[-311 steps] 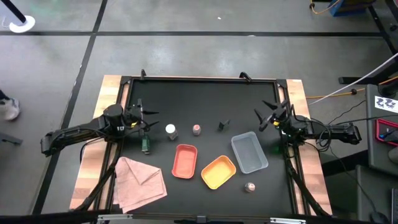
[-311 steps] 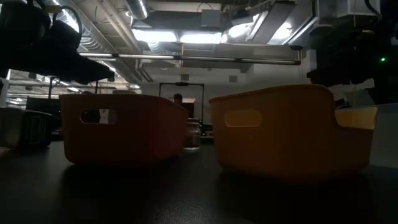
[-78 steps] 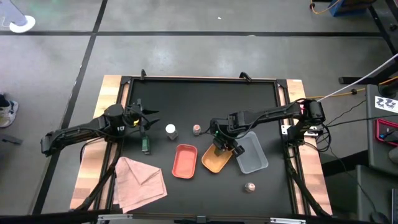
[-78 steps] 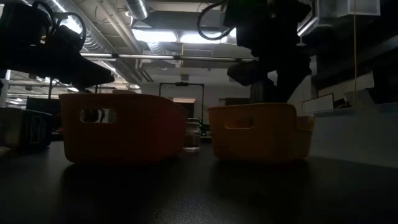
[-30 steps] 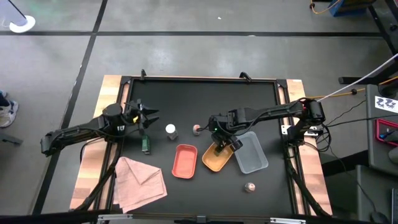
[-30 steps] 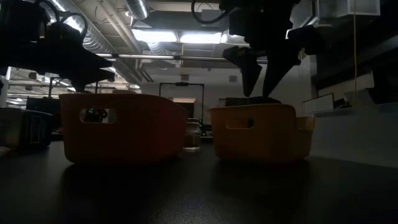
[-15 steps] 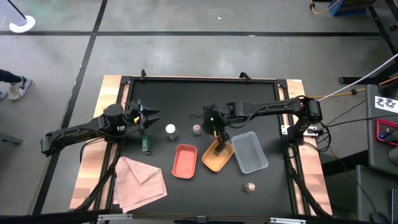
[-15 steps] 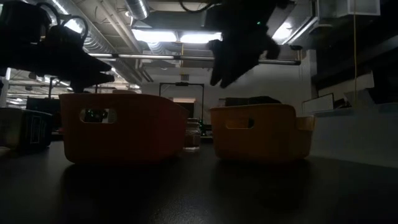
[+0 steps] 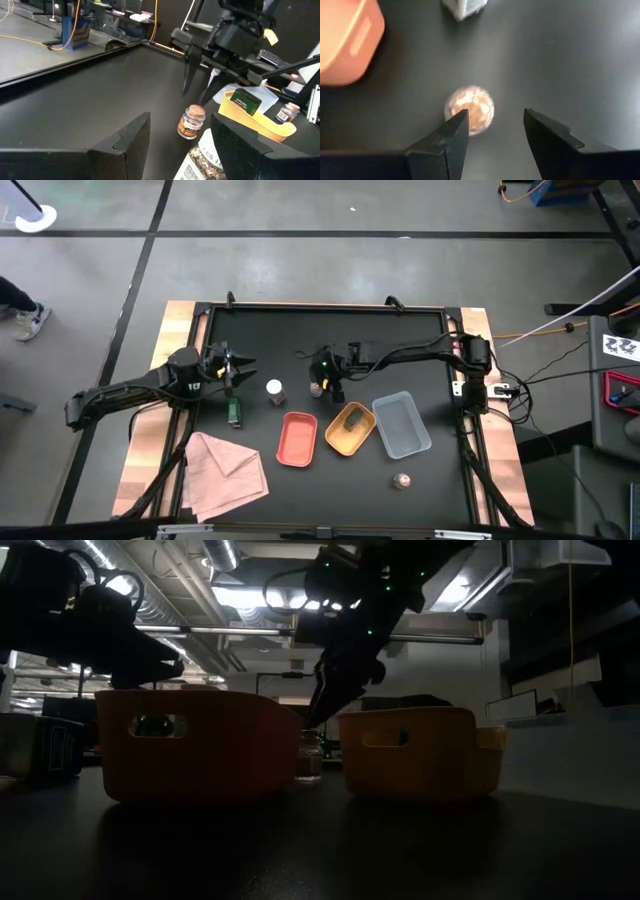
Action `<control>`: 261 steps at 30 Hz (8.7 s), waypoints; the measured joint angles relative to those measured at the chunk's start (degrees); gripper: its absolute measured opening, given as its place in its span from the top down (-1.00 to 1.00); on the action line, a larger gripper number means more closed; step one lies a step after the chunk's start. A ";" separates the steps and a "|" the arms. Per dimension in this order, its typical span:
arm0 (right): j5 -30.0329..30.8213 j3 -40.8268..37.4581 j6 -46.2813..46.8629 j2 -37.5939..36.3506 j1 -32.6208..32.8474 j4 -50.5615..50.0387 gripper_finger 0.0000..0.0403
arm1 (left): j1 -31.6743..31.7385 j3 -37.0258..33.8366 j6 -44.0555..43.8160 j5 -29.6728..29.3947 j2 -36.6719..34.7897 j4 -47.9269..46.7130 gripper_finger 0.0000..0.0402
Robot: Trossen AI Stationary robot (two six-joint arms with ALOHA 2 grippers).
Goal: Sort spices by type
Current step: Put the top brown spice bottle into the transparent bin, then put the brown spice bottle into the transparent bin
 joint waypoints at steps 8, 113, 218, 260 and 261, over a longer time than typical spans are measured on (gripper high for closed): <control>-4.49 0.00 3.77 0.14 0.00 0.82 0.05 | 0.00 0.00 0.02 -0.08 0.00 -0.26 0.02; 7.62 4.17 8.52 5.54 -0.02 -2.32 0.05 | 0.00 0.04 0.06 -0.54 0.92 -1.11 0.02; 27.74 -16.70 95.02 -26.50 34.91 -46.76 0.06 | 0.00 0.02 0.04 -0.54 0.92 -1.11 0.02; 28.70 -34.66 97.29 -26.48 35.63 -23.56 -0.22 | 0.00 0.02 0.06 -0.54 0.92 -1.11 0.02; 28.68 -34.24 97.24 -26.48 35.63 -24.46 -0.23 | 0.00 0.02 0.04 -0.54 0.92 -1.10 0.02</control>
